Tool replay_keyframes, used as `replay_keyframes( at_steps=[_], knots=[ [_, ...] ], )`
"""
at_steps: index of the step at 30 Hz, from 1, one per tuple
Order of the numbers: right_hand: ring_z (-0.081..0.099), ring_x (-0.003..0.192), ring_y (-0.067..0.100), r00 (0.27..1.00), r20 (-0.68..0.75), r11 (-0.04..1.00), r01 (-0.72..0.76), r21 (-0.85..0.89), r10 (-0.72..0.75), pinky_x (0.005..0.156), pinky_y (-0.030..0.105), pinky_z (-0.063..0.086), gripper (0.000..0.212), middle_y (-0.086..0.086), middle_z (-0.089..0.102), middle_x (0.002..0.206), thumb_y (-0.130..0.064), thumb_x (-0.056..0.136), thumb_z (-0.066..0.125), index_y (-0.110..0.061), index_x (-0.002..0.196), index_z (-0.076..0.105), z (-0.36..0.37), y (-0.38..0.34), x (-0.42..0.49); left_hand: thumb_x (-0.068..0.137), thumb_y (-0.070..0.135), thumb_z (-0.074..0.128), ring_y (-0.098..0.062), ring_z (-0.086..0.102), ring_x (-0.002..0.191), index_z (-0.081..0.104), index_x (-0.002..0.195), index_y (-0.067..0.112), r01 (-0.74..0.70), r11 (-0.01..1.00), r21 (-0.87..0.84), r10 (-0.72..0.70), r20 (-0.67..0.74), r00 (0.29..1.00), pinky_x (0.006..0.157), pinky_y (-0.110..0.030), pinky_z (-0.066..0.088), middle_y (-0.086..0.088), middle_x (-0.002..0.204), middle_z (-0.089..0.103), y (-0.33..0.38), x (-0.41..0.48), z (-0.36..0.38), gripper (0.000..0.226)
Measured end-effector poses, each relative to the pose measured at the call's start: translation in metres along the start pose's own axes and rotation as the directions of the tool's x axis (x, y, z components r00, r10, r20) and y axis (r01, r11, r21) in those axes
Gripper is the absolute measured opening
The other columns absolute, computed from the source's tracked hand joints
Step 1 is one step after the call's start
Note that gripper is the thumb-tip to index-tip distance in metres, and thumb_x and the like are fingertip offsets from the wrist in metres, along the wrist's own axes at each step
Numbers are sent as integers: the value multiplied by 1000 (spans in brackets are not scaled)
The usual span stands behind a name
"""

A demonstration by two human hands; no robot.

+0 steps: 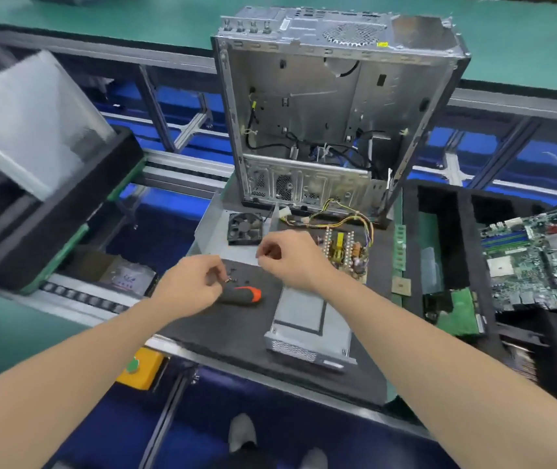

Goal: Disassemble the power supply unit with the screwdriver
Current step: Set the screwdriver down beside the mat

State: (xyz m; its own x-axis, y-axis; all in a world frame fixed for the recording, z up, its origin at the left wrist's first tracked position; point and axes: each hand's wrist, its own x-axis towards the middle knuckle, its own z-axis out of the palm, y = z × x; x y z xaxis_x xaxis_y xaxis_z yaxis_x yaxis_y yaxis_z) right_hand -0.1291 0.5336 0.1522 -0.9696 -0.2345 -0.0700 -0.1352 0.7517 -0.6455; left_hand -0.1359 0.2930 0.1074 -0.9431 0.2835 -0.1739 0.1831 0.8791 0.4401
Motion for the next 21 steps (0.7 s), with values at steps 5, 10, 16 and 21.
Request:
replay_keyframes(
  at_steps=[5, 10, 16, 21],
  knots=[
    [63, 106, 27, 970, 242, 979, 67, -191, -19, 87, 33, 53, 24, 7, 73, 110, -16, 89, 64, -15, 112, 74, 59, -25, 4, 86, 33, 81, -19, 64, 102, 69, 116, 26, -108, 988, 112, 98, 92, 991, 94, -38, 51, 9, 104, 55, -43, -13, 11, 32],
    [60, 114, 33, 959, 262, 906, 11, -423, 110, 83, 38, 52, 33, 9, 63, 123, -19, 91, 68, -18, 124, 63, 95, -29, 18, 89, 27, 83, -23, 58, 103, 69, 113, 19, -157, 985, 78, 155, 26, 988, 94, -39, 48, 4, 102, 55, -64, 2, 35, 28],
    [62, 106, 31, 976, 177, 898, -34, -438, 124, 80, 37, 54, 28, 5, 65, 111, -25, 86, 70, -18, 113, 66, 104, -47, 32, 89, 22, 82, -29, 66, 90, 75, 101, 21, -240, 956, 170, 269, -177, 947, 80, -37, 34, -2, 96, 70, -88, 11, 25, 14],
    [64, 86, 21, 962, 240, 989, -105, -106, 128, 73, 32, 53, 32, -1, 70, 95, -34, 79, 81, -19, 106, 72, 130, -106, 50, 72, 4, 85, -31, 49, 120, 75, 108, 25, -47, 991, 129, 109, -533, 839, 99, -49, 33, -8, 132, 55, -133, -23, -9, 43]
  ],
)
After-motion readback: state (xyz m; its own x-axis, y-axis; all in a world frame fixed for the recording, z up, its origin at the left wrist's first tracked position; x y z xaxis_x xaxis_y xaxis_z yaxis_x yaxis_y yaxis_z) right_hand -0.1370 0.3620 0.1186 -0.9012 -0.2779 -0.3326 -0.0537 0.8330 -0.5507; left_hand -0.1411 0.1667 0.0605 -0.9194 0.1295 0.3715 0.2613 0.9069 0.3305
